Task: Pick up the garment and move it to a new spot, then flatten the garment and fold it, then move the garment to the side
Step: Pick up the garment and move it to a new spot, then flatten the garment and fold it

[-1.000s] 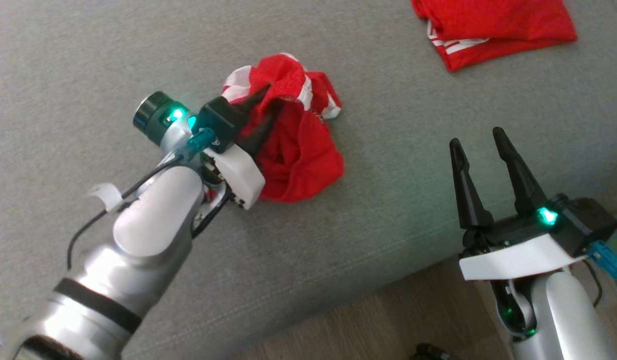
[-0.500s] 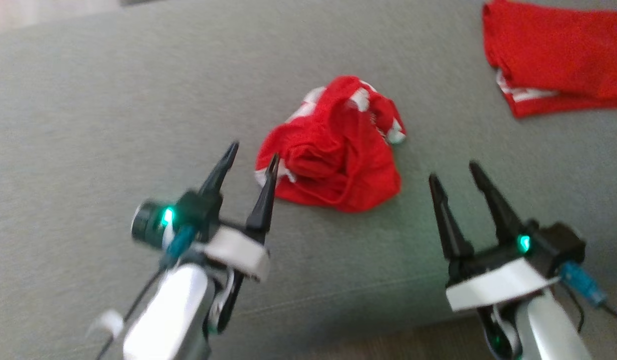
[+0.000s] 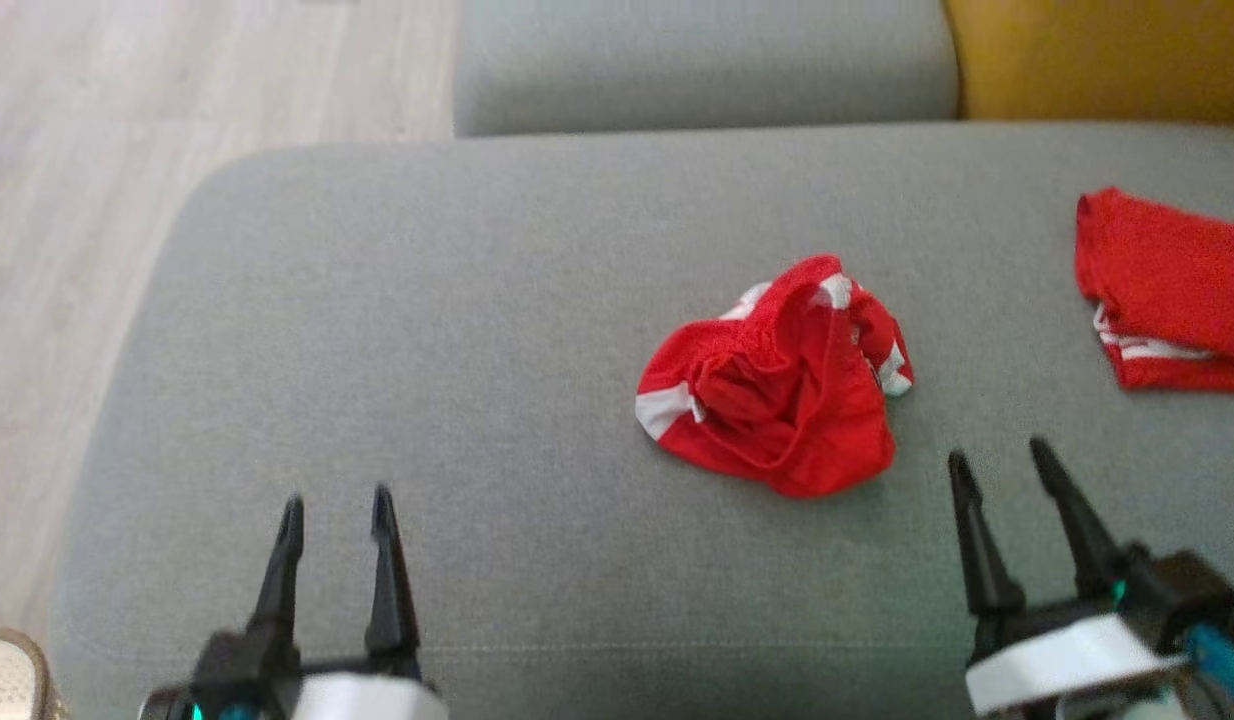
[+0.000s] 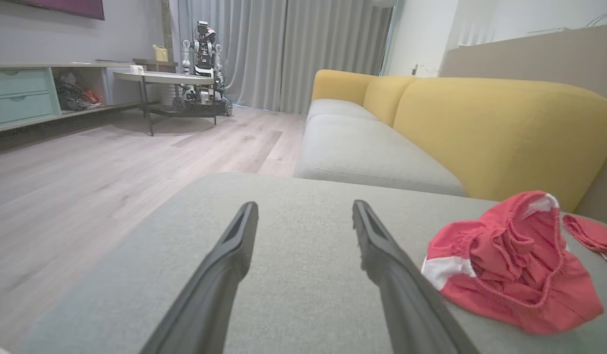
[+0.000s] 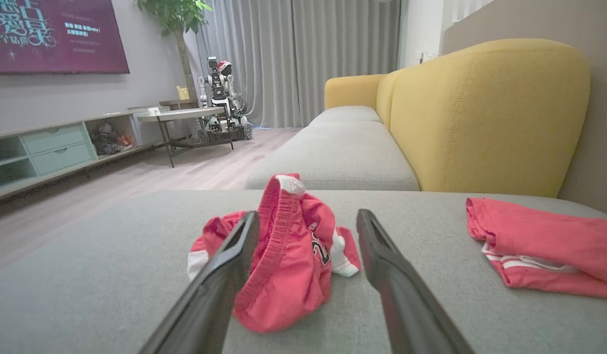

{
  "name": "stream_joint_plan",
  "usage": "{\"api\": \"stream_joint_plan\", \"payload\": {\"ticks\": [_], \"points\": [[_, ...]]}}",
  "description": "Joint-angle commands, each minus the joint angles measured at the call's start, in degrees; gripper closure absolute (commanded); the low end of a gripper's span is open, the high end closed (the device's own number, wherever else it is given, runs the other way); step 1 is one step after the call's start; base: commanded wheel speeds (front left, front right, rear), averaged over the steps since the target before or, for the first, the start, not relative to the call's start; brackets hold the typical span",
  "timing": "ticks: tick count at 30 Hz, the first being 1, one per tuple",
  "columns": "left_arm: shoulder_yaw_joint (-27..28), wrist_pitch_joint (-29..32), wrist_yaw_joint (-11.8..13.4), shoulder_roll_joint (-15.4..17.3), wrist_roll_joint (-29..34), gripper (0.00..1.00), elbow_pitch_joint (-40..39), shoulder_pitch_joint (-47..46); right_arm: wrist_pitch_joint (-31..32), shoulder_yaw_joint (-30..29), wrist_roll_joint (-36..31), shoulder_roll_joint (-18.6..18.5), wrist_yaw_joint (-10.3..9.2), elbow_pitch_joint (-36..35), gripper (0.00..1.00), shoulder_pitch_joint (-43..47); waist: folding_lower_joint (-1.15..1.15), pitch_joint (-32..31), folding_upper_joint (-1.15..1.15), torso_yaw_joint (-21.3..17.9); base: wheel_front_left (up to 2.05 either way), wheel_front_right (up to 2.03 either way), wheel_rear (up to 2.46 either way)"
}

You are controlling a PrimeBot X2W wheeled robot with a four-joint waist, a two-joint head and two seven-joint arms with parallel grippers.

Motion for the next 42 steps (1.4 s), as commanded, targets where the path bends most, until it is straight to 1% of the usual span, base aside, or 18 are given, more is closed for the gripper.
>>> {"api": "stream_joint_plan", "payload": {"ticks": [1, 3, 5, 7, 9, 18, 23, 33, 35, 36, 38, 42], "points": [[2.1, -0.3, -0.1, -0.7, 1.1, 0.00, -2.2, -1.8, -0.4, 1.3, -0.3, -0.2, -0.02, -2.2, 0.00, -0.9, 0.01, -1.1, 0.00, 0.7, 0.00, 0.00, 0.00], [2.6, -0.3, -0.5, -0.8, 3.0, 0.00, -2.7, 0.5, -0.4, 0.8, -0.1, -0.2, -0.02, -2.5, 0.00, 0.3, 0.01, -1.3, 0.00, 0.5, 0.00, 0.00, 0.00], [2.3, -0.3, -1.4, -0.9, 4.8, 0.00, -2.4, 1.8, -0.4, 1.2, -1.1, -0.2, -0.02, -2.7, 0.00, 1.1, 0.01, -1.4, 0.00, 0.4, 0.00, 0.00, 0.00], [2.1, -0.3, -2.4, -1.0, 5.6, 0.00, -1.9, 2.5, -0.4, 1.2, -1.1, -0.2, -0.02, -3.1, 0.00, 1.5, 0.01, -1.4, 0.00, 0.1, 0.00, 0.00, 0.00], [2.2, -0.3, -2.9, -1.1, 6.1, 0.00, -1.5, 2.9, -0.4, 1.5, -1.1, -0.2, -0.02, -3.2, 0.00, 1.7, 0.01, -1.4, 0.00, -0.3, 0.00, 0.00, 0.00], [1.7, -0.3, -3.1, -1.3, 7.5, 0.00, -1.4, 3.1, -0.4, 1.5, -0.8, -0.2, -0.02, -2.8, 0.00, 1.5, 0.01, -1.4, 0.00, -1.3, 0.00, 0.00, 0.00], [1.2, -0.3, -3.9, -1.3, 7.4, 0.00, -1.3, 2.7, -0.4, 1.2, 0.0, -0.2, -0.02, -2.4, 0.00, 1.6, 0.01, -1.5, 0.00, -1.1, 0.00, 0.00, 0.00], [-0.1, -0.3, -4.3, -1.4, 6.9, 0.00, -0.8, 2.4, -0.4, 1.8, 1.6, -0.2, -0.02, -1.0, 0.00, 1.3, 0.01, -1.6, 0.00, -0.7, 0.00, 0.00, 0.00], [-0.9, -0.3, -5.2, -1.4, 6.3, 0.00, -0.7, 1.9, -0.4, 1.9, 1.6, -0.2, -0.02, -1.0, 0.00, 1.2, 0.01, -1.4, 0.00, -0.7, 0.00, 0.00, 0.00], [-0.9, -0.3, -5.2, -1.4, 6.3, 0.00, -0.7, 1.9, -0.4, 1.9, 1.6, -0.2, -0.02, -1.0, 0.00, 1.2, 0.01, -1.4, 0.00, -0.7, 0.00, 0.00, 0.00], [-2.6, -0.3, -7.0, -1.4, 5.8, 0.00, 0.1, 0.7, -0.4, 2.0, 1.5, -0.2, -0.02, -0.9, 0.00, 0.9, 0.01, -1.0, 0.00, -0.8, 0.00, 0.00, 0.00], [-8.0, -0.3, -11.3, -1.4, 4.9, 0.00, 2.8, -4.5, -0.4, 2.9, 1.1, -0.2, -0.02, -0.9, 0.00, 0.1, 0.01, 0.4, 0.00, -1.6, 0.00, 0.00, 0.00]]}}
